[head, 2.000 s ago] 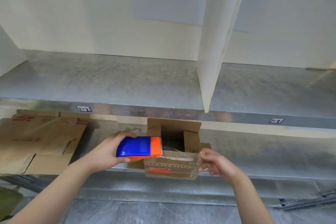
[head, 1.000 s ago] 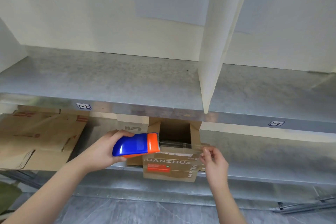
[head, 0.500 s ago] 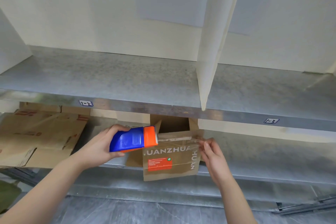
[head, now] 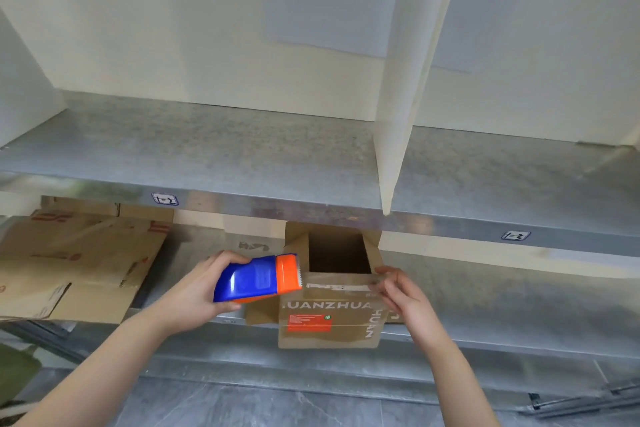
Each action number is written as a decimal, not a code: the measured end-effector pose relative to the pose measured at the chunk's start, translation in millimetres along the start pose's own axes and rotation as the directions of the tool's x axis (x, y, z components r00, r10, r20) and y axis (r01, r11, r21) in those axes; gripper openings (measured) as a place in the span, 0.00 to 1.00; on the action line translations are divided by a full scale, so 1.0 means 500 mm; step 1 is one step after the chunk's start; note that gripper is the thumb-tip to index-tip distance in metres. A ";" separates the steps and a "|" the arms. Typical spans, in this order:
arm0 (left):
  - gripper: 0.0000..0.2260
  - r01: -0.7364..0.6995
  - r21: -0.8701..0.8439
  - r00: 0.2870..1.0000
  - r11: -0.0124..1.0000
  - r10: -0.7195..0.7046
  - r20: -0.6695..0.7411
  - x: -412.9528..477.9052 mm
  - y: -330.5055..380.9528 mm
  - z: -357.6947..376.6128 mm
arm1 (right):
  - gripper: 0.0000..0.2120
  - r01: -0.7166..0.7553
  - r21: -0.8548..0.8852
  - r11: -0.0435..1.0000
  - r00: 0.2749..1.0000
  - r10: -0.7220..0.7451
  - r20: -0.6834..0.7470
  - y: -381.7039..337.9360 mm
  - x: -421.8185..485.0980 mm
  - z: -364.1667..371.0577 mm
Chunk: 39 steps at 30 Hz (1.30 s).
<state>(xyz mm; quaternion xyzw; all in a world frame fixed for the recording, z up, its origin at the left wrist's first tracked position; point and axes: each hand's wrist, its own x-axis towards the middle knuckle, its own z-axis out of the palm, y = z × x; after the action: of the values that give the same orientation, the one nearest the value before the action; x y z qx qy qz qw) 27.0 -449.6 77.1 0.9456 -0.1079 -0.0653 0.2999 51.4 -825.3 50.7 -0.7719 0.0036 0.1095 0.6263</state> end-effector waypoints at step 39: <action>0.33 -0.032 0.033 0.983 0.999 0.037 -0.181 -0.032 -0.024 -0.050 | 0.06 0.002 -0.425 0.905 0.956 -0.127 -0.265 -0.087 0.006 0.058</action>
<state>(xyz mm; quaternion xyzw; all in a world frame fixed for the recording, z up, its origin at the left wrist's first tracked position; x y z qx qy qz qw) 18.2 -422.3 91.3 0.9500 -0.0975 0.0281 0.2953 55.8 -787.6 86.9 -0.8958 0.0447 -0.0261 0.4415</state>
